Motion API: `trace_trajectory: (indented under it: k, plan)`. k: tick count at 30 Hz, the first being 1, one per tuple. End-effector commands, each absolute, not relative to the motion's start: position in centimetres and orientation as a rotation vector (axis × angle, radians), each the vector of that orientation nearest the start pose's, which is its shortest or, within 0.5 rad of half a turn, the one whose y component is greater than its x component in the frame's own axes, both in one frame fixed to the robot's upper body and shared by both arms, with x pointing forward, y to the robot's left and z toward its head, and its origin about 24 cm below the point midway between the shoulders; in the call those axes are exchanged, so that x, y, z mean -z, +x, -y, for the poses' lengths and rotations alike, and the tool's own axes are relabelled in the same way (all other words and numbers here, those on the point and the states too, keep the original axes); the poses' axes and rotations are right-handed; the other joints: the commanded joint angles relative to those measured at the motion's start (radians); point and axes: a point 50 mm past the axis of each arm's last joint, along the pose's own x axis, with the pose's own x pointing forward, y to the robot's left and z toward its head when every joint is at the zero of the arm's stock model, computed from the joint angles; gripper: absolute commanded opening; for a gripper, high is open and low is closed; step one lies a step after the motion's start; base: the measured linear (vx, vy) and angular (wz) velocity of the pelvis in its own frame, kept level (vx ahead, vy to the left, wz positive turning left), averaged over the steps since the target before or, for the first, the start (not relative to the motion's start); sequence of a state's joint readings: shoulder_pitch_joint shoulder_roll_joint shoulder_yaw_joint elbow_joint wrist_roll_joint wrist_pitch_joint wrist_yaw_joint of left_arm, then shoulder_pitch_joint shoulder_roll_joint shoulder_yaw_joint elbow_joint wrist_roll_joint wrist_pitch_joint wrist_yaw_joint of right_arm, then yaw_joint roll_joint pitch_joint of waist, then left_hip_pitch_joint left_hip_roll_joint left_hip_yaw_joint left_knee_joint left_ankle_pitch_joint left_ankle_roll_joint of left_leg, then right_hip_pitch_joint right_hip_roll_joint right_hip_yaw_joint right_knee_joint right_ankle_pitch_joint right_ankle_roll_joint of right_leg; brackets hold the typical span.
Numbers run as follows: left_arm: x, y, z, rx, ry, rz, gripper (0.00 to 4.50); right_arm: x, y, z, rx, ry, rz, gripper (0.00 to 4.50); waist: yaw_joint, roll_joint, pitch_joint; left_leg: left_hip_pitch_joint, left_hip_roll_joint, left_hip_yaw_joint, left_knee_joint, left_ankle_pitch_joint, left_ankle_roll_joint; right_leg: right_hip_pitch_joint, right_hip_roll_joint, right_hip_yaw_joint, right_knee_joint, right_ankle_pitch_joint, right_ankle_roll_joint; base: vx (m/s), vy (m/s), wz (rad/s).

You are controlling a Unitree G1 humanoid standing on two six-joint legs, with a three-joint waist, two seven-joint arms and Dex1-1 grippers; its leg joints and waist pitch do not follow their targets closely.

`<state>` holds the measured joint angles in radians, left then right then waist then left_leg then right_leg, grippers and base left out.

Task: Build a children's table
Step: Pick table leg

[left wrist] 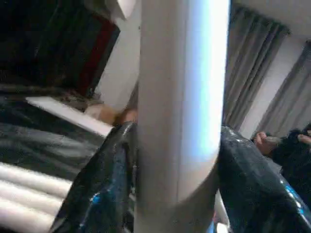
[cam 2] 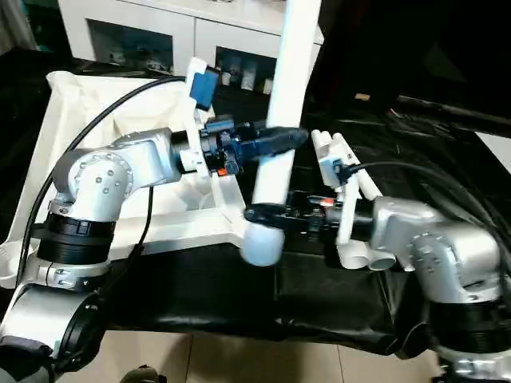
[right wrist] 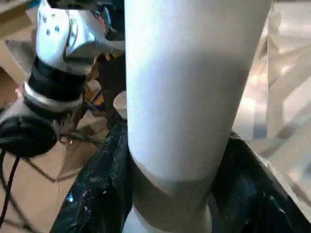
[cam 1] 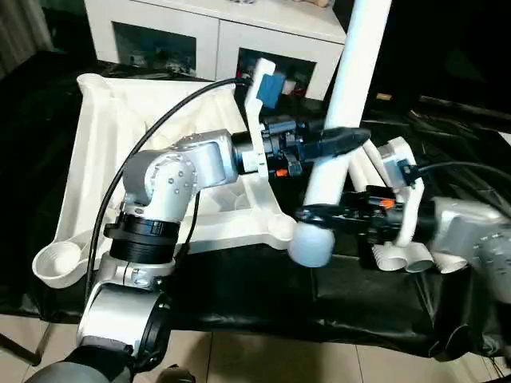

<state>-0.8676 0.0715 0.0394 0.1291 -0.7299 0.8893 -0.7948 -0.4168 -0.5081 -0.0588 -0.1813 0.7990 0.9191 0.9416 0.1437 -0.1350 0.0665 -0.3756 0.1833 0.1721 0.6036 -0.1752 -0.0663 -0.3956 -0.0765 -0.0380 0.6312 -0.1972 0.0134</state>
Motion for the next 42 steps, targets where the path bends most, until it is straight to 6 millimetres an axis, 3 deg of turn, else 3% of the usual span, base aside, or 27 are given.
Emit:
trace_trajectory:
  k: [1,6,8,10,11,13,14,15,16,17,18,19,20,22,23,24,25,27,28,29,31,33,34,38,42]
  plan:
    - [-23.3,31.9,-4.0,1.355,-0.552,0.08,2.98,-16.6,27.1,16.2,-1.208,0.32,-0.13,1.86,0.003,0.016,-0.076,0.019,0.042,-0.007,-0.064,-0.111,-0.028,0.054,-0.064,0.032,-0.065,-0.031,-0.238,0.0,0.0,0.0]
    - [-24.3,33.1,-4.9,1.204,-0.722,0.21,2.98,-17.0,27.4,16.3,-1.153,0.315,-0.067,1.86,0.003,0.018,-0.073,0.017,0.042,-0.009,-0.067,-0.15,-0.035,0.057,-0.063,0.03,-0.07,-0.066,-0.223,0.0,0.0,0.0]
    - [-24.7,33.4,-5.4,1.178,-0.763,0.235,2.98,-17.3,27.7,16.4,-1.106,0.304,-0.023,1.86,-0.001,0.017,-0.072,0.017,0.04,-0.009,-0.069,-0.175,-0.043,0.055,-0.063,0.029,-0.077,-0.134,-0.195,0.0,0.0,0.0]
    - [-24.9,33.5,-5.6,1.18,-0.768,0.241,2.98,-17.4,27.9,16.5,-1.088,0.301,-0.012,1.86,-0.002,0.02,-0.073,0.02,0.041,-0.01,-0.069,-0.17,-0.049,0.051,-0.062,0.027,-0.078,-0.145,-0.176,0.0,0.0,0.0]
    - [-24.8,33.9,-6.9,1.133,-0.703,0.249,2.98,-17.2,28.8,16.7,-0.977,0.269,0.028,1.86,-0.002,0.038,-0.073,0.021,0.041,-0.012,-0.071,-0.176,-0.059,0.048,-0.061,0.027,-0.078,-0.134,-0.171,0.0,0.0,0.0]
    - [-23.8,34.3,-7.9,1.061,-0.506,0.204,2.98,-16.5,29.6,17.1,-0.848,0.216,0.018,1.86,-0.01,0.032,-0.075,0.021,0.04,-0.013,-0.074,-0.169,-0.072,0.048,-0.057,0.025,-0.076,-0.136,-0.146,0.0,0.0,0.0]
    - [-22.3,34.3,-8.5,1.024,-0.236,0.172,2.98,-15.8,30.4,17.6,-0.738,0.185,-0.002,1.86,-0.009,0.018,-0.074,0.021,0.042,-0.013,-0.077,-0.153,-0.069,0.047,-0.057,0.025,-0.082,-0.154,-0.121,0.0,0.0,0.0]
    - [-22.0,34.3,-8.5,1.022,-0.199,0.166,2.98,-15.7,30.5,17.6,-0.725,0.187,-0.004,1.86,-0.006,0.027,-0.072,0.02,0.041,-0.015,-0.08,-0.153,-0.069,0.047,-0.059,0.026,-0.082,-0.177,-0.103,0.0,0.0,0.0]
    - [-20.5,33.6,-9.1,1.045,0.033,0.173,2.98,-15.1,31.0,18.0,-0.65,0.221,-0.017,1.86,-0.008,0.03,-0.072,0.023,0.043,-0.015,-0.083,-0.158,-0.074,0.044,-0.062,0.028,-0.083,-0.207,-0.089,0.0,0.0,0.0]
    - [-20.5,33.6,-9.1,1.045,0.033,0.173,2.98,-15.1,31.0,18.0,-0.65,0.221,-0.017,1.86,-0.012,0.034,-0.074,0.024,0.044,-0.011,-0.082,-0.152,-0.087,0.044,-0.059,0.03,-0.076,-0.181,-0.097,0.0,0.0,0.0]
    - [-18.4,32.4,-9.3,1.142,0.208,0.101,2.98,-14.5,31.0,18.0,-0.631,0.199,-0.02,1.86,-0.007,0.038,-0.078,0.028,0.045,-0.011,-0.079,-0.13,-0.085,0.041,-0.059,0.028,-0.07,-0.12,-0.109,0.0,0.0,0.0]
    - [-18.4,32.4,-9.3,1.142,0.208,0.101,2.98,-14.5,31.0,18.0,-0.631,0.199,-0.02,1.86,-0.01,0.039,-0.077,0.026,0.045,-0.009,-0.08,-0.125,-0.085,0.041,-0.056,0.029,-0.065,-0.097,-0.117,0.0,0.0,0.0]
    - [-15.1,31.5,-10.0,1.224,0.41,-0.032,2.98,-13.4,31.1,17.3,-0.638,0.161,-0.062,1.86,-0.005,0.015,-0.081,0.027,0.045,-0.007,-0.076,-0.093,-0.069,0.041,-0.056,0.026,-0.061,-0.056,-0.13,0.0,0.0,0.0]
    - [-13.8,31.1,-10.4,1.253,0.494,-0.083,2.98,-13.0,31.2,17.0,-0.648,0.149,-0.075,1.86,-0.006,0.026,-0.078,0.022,0.043,-0.005,-0.078,-0.068,-0.061,0.041,-0.055,0.027,-0.055,-0.035,-0.131,0.0,0.0,0.0]
    - [-12.9,31.0,-10.7,1.269,0.539,-0.122,2.98,-12.7,31.4,16.9,-0.645,0.137,-0.084,1.86,-0.011,0.021,-0.08,0.022,0.042,-0.003,-0.076,-0.062,-0.062,0.042,-0.056,0.028,-0.051,-0.022,-0.139,0.0,0.0,0.0]
    - [-12.5,30.9,-11.0,1.276,0.558,-0.141,2.98,-12.5,31.5,16.8,-0.64,0.129,-0.083,1.86,-0.01,0.025,-0.079,0.024,0.042,-0.001,-0.075,-0.065,-0.063,0.039,-0.055,0.029,-0.051,-0.02,-0.146,0.0,0.0,0.0]
    - [-11.9,30.6,-11.3,1.304,0.552,-0.169,2.98,-12.1,31.8,16.6,-0.63,0.12,-0.085,1.86,-0.011,0.034,-0.079,0.024,0.042,-0.001,-0.075,-0.068,-0.066,0.037,-0.055,0.029,-0.05,-0.013,-0.153,0.0,0.0,0.0]
    - [-11.0,30.4,-11.5,1.333,0.531,-0.205,2.98,-11.6,32.1,16.5,-0.608,0.102,-0.091,1.86,-0.013,0.033,-0.077,0.022,0.041,0.0,-0.077,-0.109,-0.084,0.039,-0.057,0.029,-0.052,-0.028,-0.171,0.0,0.0,0.0]
    - [-10.2,30.3,-11.6,1.338,0.548,-0.233,2.8,-11.4,32.2,16.1,-0.608,0.1,-0.09,1.86,-0.011,0.042,-0.075,0.023,0.041,0.0,-0.079,-0.128,-0.089,0.037,-0.058,0.029,-0.052,-0.041,-0.176,0.0,0.0,0.0]
    - [-9.5,30.5,-11.8,1.332,0.575,-0.253,2.69,-11.2,32.2,15.8,-0.61,0.099,-0.091,1.86,-0.012,0.04,-0.076,0.024,0.041,0.0,-0.079,-0.139,-0.088,0.036,-0.058,0.03,-0.056,-0.048,-0.175,0.0,0.0,0.0]
    - [-8.9,30.7,-12.0,1.327,0.606,-0.272,2.62,-11.0,32.2,15.3,-0.62,0.101,-0.092,1.86,-0.015,0.032,-0.075,0.023,0.042,-0.002,-0.081,-0.172,-0.09,0.037,-0.06,0.031,-0.06,-0.095,-0.159,0.0,0.0,0.0]
    - [-8.4,31.1,-12.5,1.317,0.62,-0.305,2.41,-10.6,32.1,14.8,-0.644,0.095,-0.102,1.86,-0.015,0.037,-0.075,0.023,0.042,-0.003,-0.082,-0.173,-0.09,0.036,-0.06,0.031,-0.059,-0.097,-0.155,0.0,0.0,0.0]
    - [-8.3,31.2,-12.6,1.308,0.635,-0.311,2.41,-10.5,32.0,14.6,-0.65,0.095,-0.103,1.86,-0.016,0.046,-0.073,0.024,0.042,-0.004,-0.083,-0.176,-0.092,0.034,-0.059,0.031,-0.057,-0.083,-0.159,0.0,0.0,0.0]
    - [-7.8,31.9,-13.0,1.254,0.679,-0.343,2.08,-10.4,31.9,14.3,-0.666,0.123,-0.092,1.86,-0.016,0.039,-0.076,0.025,0.044,-0.004,-0.081,-0.167,-0.084,0.036,-0.059,0.03,-0.051,-0.033,-0.184,0.0,0.0,0.0]
    - [-8.1,32.5,-13.1,1.212,0.64,-0.364,1.73,-10.5,31.8,14.2,-0.675,0.132,-0.081,1.86,-0.014,0.042,-0.077,0.024,0.043,-0.003,-0.08,-0.155,-0.079,0.039,-0.061,0.03,-0.05,-0.011,-0.2,0.0,0.0,0.0]
